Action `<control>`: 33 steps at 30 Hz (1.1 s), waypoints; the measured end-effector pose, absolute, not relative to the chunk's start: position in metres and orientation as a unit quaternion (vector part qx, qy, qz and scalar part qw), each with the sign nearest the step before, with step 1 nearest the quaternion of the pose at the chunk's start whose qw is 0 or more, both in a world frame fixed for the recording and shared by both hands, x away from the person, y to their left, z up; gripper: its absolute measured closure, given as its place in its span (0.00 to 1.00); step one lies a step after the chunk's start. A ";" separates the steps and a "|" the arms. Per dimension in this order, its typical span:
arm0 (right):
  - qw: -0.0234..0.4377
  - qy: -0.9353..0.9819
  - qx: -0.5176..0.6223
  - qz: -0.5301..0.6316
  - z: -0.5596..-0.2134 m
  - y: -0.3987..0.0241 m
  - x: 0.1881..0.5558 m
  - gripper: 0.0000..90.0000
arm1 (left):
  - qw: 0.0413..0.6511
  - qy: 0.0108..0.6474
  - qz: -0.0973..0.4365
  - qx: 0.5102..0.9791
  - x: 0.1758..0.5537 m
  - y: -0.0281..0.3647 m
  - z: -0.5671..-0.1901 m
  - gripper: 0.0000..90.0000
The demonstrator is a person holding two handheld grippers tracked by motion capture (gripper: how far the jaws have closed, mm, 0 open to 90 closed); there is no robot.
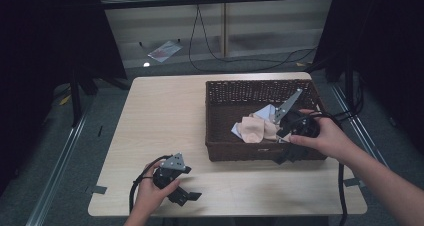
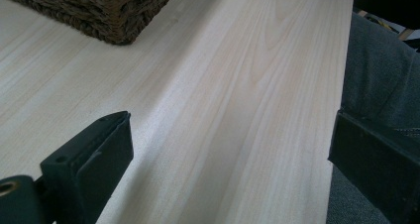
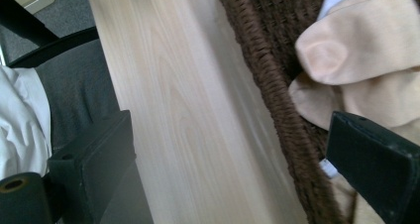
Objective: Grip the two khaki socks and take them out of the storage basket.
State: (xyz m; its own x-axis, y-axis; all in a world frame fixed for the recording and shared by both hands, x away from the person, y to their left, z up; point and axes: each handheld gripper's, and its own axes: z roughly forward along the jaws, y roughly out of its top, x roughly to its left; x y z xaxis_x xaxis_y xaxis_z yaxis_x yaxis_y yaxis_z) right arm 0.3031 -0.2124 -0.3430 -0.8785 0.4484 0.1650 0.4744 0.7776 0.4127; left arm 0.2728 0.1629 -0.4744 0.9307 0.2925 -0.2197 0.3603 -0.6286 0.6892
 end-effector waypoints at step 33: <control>-0.030 -0.921 -0.340 -0.187 -0.379 -0.220 0.383 0.05 | 0.391 0.183 -0.045 0.901 0.274 0.164 -0.474 0.03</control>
